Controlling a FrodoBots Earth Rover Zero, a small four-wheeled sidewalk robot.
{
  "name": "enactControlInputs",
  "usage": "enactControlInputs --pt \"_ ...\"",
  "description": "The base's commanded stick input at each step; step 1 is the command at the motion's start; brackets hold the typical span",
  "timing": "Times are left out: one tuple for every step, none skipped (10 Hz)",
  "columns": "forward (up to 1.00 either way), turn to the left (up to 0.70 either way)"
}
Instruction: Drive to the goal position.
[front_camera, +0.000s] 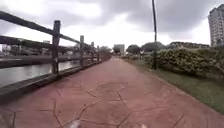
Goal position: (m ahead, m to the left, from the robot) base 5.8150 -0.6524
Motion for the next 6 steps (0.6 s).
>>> enactControlInputs --pt "0.7 0.0" --pt "0.7 -0.02" --pt "0.7 -0.09" --pt "0.7 -0.19" --pt "0.7 -0.29" --pt "0.7 -0.2"
